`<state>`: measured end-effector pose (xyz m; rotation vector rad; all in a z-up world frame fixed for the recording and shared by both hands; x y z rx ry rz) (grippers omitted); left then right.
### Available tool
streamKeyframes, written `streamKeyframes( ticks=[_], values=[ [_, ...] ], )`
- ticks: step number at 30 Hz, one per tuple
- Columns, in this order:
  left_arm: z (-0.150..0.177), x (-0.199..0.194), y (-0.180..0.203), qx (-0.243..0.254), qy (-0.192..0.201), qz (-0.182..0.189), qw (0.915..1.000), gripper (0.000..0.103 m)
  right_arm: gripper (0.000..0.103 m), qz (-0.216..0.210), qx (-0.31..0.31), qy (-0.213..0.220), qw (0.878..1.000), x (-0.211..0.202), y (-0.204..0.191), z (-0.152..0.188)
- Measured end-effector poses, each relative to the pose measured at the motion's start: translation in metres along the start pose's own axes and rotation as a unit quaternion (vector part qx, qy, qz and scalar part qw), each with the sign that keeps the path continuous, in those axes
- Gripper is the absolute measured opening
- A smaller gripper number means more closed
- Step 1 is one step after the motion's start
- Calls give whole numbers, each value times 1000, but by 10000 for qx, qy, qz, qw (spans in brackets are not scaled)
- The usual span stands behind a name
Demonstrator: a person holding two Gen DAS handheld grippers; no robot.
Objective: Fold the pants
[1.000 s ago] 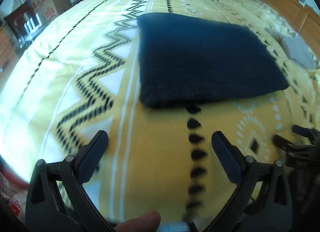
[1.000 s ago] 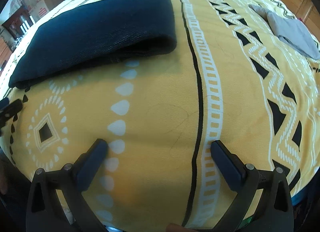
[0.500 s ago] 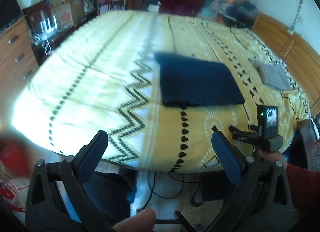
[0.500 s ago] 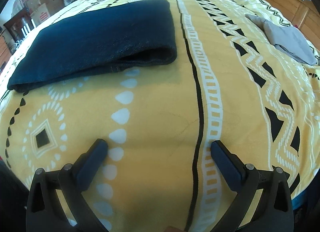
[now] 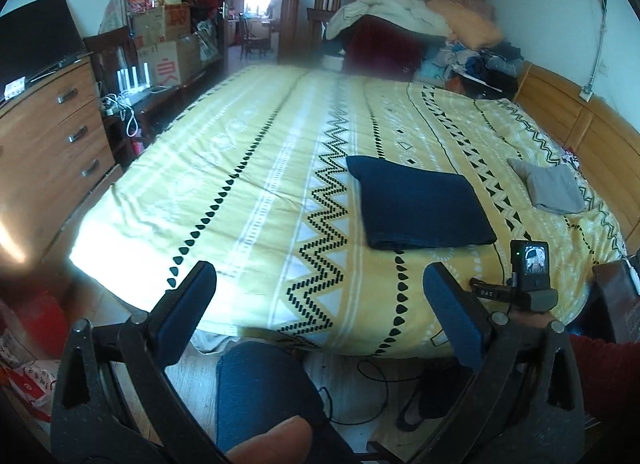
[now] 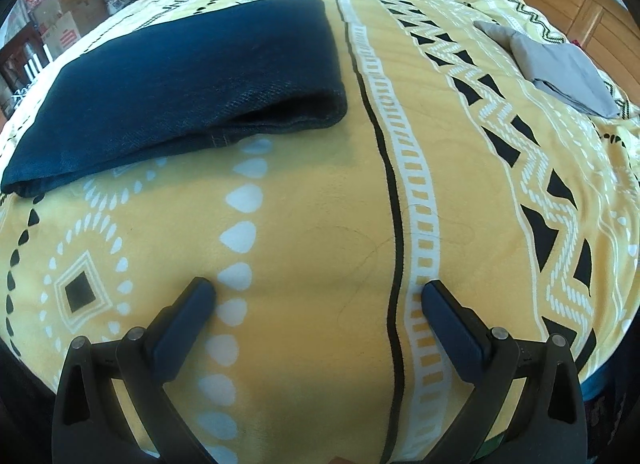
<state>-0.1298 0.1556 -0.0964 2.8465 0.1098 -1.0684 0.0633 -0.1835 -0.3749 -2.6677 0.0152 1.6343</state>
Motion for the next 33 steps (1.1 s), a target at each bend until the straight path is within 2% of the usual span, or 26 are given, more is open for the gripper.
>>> streamKeyframes(
  ticks=[7,10,15,20,24,28,30,33],
  values=[
    [6,8,17,36,140,39,9999,103,103,-33,-115,-171,9998,-7,1,-3],
    [11,23,40,201,49,145,9997,103,103,46,-229,10,9997,-26,0,3],
    [7,53,90,560,-142,652,9962,103,103,-29,-292,331,9990,-85,-14,36],
    [-9,87,131,709,-338,933,9925,103,103,-428,-327,739,9958,-145,-39,71],
    [-22,108,157,821,-430,1079,9898,103,103,-363,-541,1113,9916,-182,-52,88],
    [-28,122,167,847,-497,1116,9889,103,103,-179,-625,1247,9901,-197,-48,85],
    [-29,130,163,740,-559,1019,9905,103,103,-82,-608,1336,9891,-202,-39,76],
    [-31,137,150,519,-682,934,9919,103,103,-217,-559,1424,9880,-207,-28,58]
  ],
)
Point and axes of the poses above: each gripper's, at about its wrist camera, not at the fingertips, and x roughly the way its jaws point, y to its right, z to its underside, the point moved 3 cm from there along x, roughly the way its jaws point
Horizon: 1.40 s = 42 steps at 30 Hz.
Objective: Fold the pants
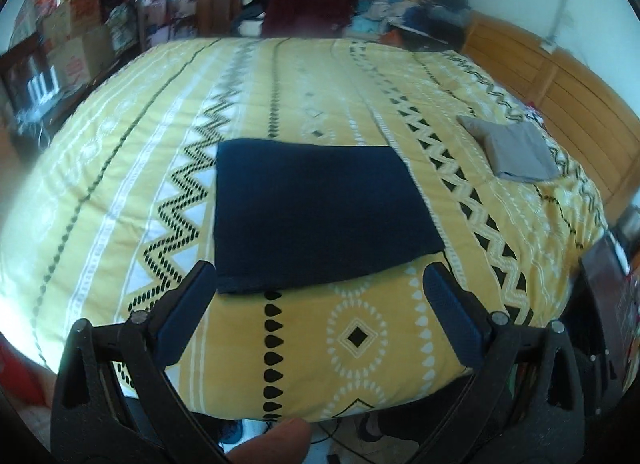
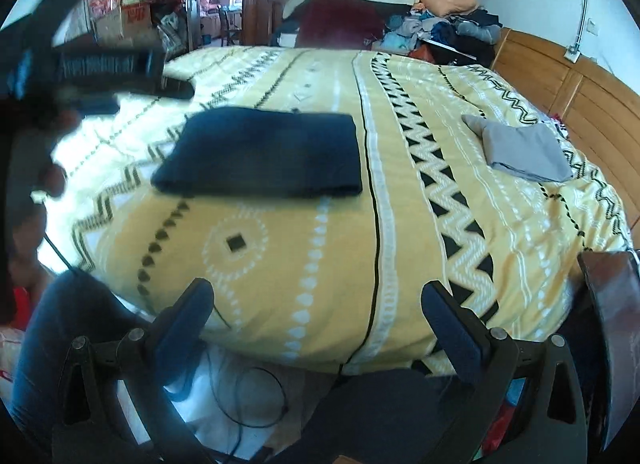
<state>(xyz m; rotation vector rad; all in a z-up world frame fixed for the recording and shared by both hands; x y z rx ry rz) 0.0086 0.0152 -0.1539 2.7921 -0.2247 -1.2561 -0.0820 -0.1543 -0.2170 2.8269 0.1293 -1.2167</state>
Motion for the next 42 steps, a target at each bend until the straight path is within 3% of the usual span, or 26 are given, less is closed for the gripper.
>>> streamKeyframes(
  ticks=[5,9,21,25,28,36,42],
  values=[
    [0,-8,-18,-87,56,-260,9996,103,103,-204,-52,296,9993,2,1,-39],
    [-3,-19,-28,-42,227,-444,9987,103,103,-433,-169,287,9985,14,-9,-71],
    [-33,-53,-49,-34,906,-868,9921,103,103,-198,-245,1028,9942,-12,-22,-136],
    [-38,-66,-45,76,1255,-1320,9832,103,103,-69,-305,1268,9914,-27,-28,-144],
    [-41,-73,-42,41,1398,-1392,9803,103,103,72,-222,1366,9903,-40,-28,-148],
    [-45,-60,-23,26,998,-972,9902,103,103,209,24,1097,9937,-51,-15,-147],
    [-41,-57,-14,106,807,-924,9924,103,103,133,233,992,9947,-52,-2,-151]
  ],
)
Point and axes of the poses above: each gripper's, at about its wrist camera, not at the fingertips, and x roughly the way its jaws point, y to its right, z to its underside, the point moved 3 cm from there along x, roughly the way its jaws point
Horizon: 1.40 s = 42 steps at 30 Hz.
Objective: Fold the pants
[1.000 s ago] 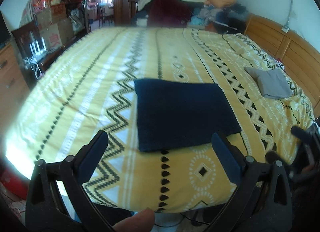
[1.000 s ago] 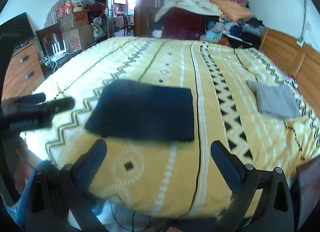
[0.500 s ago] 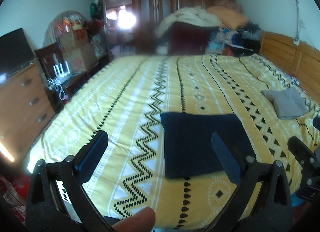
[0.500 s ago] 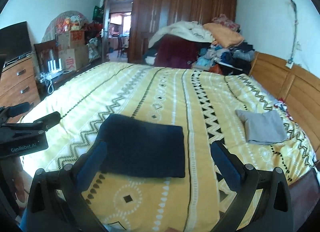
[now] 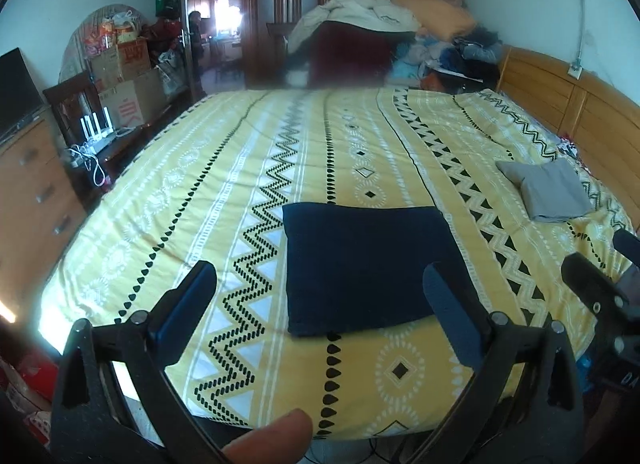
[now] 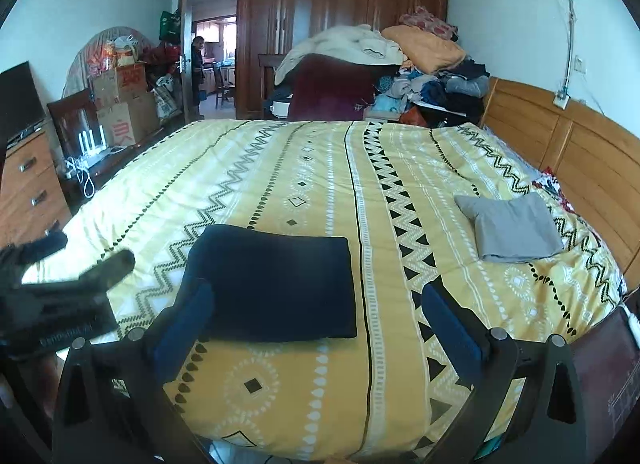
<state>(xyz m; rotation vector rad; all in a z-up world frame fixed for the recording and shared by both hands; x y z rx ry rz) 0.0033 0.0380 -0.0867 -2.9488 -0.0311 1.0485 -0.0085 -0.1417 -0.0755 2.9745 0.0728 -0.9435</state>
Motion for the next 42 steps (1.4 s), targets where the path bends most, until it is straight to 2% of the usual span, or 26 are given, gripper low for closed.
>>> streamKeyframes(
  ticks=[18,42],
  values=[
    [-6,2,4,51,-130,-25,9999,103,103,-264,177,-412,9986,23,5,-6],
    [-3,4,9,121,-171,-50,9998,103,103,-308,192,-475,9982,26,2,-3]
  ],
)
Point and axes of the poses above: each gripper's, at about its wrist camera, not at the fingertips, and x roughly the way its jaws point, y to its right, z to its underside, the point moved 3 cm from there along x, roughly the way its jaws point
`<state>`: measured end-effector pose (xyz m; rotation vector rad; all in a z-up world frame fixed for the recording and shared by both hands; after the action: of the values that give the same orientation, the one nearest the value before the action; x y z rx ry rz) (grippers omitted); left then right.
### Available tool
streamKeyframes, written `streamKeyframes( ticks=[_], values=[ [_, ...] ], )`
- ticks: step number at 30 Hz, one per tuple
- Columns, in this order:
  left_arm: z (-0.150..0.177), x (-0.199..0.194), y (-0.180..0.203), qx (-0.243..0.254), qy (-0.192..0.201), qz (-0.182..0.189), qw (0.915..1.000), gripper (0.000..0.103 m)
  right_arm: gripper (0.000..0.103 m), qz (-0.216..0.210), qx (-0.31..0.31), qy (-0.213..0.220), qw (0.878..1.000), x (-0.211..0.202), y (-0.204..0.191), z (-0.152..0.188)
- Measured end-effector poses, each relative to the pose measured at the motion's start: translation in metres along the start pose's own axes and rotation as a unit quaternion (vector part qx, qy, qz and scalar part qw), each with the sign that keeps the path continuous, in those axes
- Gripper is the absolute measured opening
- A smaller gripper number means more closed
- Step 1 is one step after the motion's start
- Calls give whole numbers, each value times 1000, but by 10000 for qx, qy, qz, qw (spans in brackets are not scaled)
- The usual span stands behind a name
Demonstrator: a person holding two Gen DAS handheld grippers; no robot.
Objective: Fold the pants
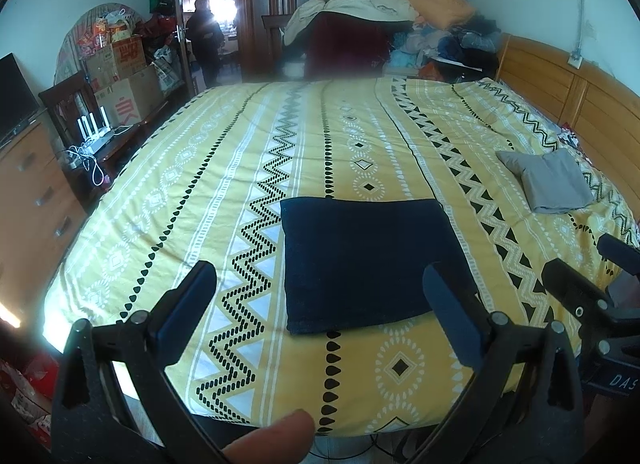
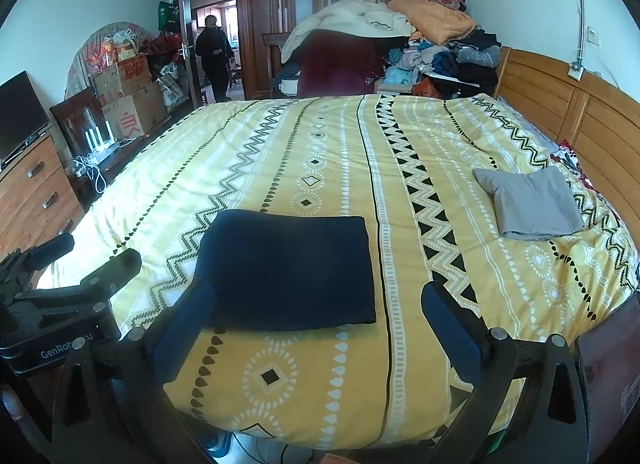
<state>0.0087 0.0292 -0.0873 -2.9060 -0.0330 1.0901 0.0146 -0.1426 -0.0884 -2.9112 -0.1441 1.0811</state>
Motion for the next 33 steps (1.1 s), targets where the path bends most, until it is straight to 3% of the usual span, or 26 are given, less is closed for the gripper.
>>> streamKeyframes(
  ticks=[8,19,27,33],
  values=[
    [1,-2,-2,7,59,-106,9999,103,103,129,-143,92,9998,-4,-6,1],
    [2,-9,-3,-32,280,-161,9995,103,103,-21,-189,167,9997,-8,-9,4],
    [-9,-34,-17,-360,1034,-320,9935,103,103,20,-217,466,9987,-26,-9,-4],
    [-17,-65,-24,-483,1770,-392,9822,103,103,166,-358,786,9961,-45,-12,-8]
  ],
)
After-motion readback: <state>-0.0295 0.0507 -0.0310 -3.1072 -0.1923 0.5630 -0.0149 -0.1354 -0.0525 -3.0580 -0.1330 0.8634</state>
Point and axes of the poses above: each gripper's, at about its wrist camera, not at the fingertips, and x roughly the way its jaws point, y to its right, z to its underside, the point moved 3 cm from there along x, roughly the way its jaws point
